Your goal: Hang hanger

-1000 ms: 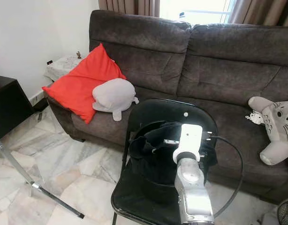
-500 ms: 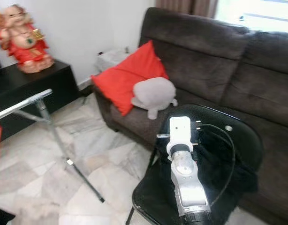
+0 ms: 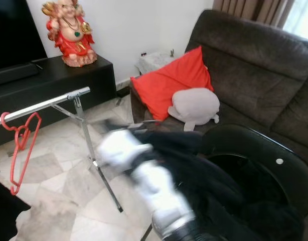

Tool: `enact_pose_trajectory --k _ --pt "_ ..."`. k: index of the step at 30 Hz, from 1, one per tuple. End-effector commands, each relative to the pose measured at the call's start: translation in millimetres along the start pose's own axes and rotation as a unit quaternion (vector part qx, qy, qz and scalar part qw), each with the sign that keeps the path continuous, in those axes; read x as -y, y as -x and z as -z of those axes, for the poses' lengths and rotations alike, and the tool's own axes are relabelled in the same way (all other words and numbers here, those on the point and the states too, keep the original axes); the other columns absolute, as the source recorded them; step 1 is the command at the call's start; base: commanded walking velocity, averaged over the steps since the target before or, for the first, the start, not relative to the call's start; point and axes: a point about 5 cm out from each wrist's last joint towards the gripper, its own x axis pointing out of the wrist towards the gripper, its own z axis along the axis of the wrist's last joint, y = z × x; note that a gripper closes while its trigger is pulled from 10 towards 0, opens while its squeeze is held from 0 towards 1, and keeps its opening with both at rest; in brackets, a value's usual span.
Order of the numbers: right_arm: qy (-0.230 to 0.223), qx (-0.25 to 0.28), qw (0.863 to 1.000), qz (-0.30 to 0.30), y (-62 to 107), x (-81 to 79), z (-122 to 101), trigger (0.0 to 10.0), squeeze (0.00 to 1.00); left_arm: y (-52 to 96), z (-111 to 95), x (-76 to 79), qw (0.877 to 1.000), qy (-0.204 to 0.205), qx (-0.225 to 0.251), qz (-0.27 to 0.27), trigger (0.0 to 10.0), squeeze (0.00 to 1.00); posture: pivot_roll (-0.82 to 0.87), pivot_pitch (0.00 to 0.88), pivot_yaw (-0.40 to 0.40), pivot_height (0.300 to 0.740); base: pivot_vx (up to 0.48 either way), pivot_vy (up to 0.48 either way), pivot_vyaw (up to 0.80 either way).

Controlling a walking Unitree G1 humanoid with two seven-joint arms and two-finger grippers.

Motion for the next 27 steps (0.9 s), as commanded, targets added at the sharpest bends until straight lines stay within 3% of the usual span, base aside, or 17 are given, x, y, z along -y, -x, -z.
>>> enact_pose_trajectory --k 1,4,8,10,13,14,15,16,17,22,24,27 --pt "-0.021 0.061 0.997 -0.047 -0.5 -7.9 -21.3 10.0 0.00 0.7 5.0 0.2 1.000 0.004 -0.007 0.000 10.0 0.00 0.00 0.000 0.008 0.740 0.000 0.000 0.80" --pt "-0.075 0.063 0.990 -0.102 2.9 -30.9 -21.0 10.0 0.00 0.6 4.9 0.4 1.000 0.005 -0.007 0.000 10.0 0.00 0.00 0.000 0.007 0.740 0.000 0.000 0.72" --pt "-0.076 0.028 0.988 -0.131 9.8 -42.4 -5.2 10.0 0.00 0.5 4.7 0.8 1.000 0.005 -0.007 0.000 10.0 0.00 0.00 0.000 0.004 0.740 0.000 0.000 0.00" --pt "-0.088 -0.032 0.991 -0.094 15.3 -35.9 17.8 10.0 0.00 0.4 4.5 1.0 1.000 0.005 -0.007 0.000 10.0 0.00 0.00 0.000 0.003 0.740 0.000 0.000 0.00" --pt "-0.099 -0.081 0.990 -0.059 21.8 -26.6 34.8 10.0 0.00 0.4 4.4 1.0 1.000 0.005 -0.008 0.000 10.0 0.00 0.00 0.000 0.004 0.740 0.000 0.000 0.00" --pt "-0.113 -0.123 0.986 -0.013 27.0 -15.6 48.7 10.0 0.00 0.4 4.4 1.0 1.000 0.005 -0.008 0.000 10.0 0.00 0.00 0.000 0.004 0.740 0.000 0.000 0.00" --pt "-0.113 -0.123 0.986 -0.013 27.0 -15.6 48.7 10.0 0.00 0.4 4.4 1.0 1.000 0.005 -0.008 0.000 10.0 0.00 0.00 0.000 0.004 0.740 0.000 0.000 0.00" --pt "-0.160 -0.162 0.972 0.065 34.6 1.7 64.1 10.0 0.00 0.4 4.5 0.9 1.000 0.005 -0.008 -0.001 10.0 0.00 0.00 0.000 0.004 0.740 0.000 0.000 0.00" --pt "-0.183 -0.178 0.962 0.098 39.0 8.8 70.9 10.0 0.00 0.4 4.6 0.7 1.000 0.005 -0.008 -0.001 10.0 0.00 0.00 0.000 0.003 0.740 0.000 0.000 0.00" --pt "-0.189 -0.231 0.928 0.223 64.6 38.8 92.4 10.0 0.00 0.8 5.2 -0.9 1.000 0.016 -0.003 -0.013 10.0 0.00 0.01 0.000 0.007 0.740 0.000 0.000 0.00" --pt "-0.211 -0.233 0.913 0.259 71.6 44.8 94.9 10.0 0.00 1.1 5.6 -2.7 1.000 0.013 -0.004 -0.024 10.0 0.00 0.01 0.000 0.007 0.740 0.000 0.000 0.00" --pt "-0.225 -0.243 0.903 0.273 74.9 42.7 98.8 10.0 0.00 1.3 7.0 -2.8 0.999 0.024 -0.004 -0.030 10.0 0.00 0.02 0.000 0.004 0.740 0.000 0.000 0.00"
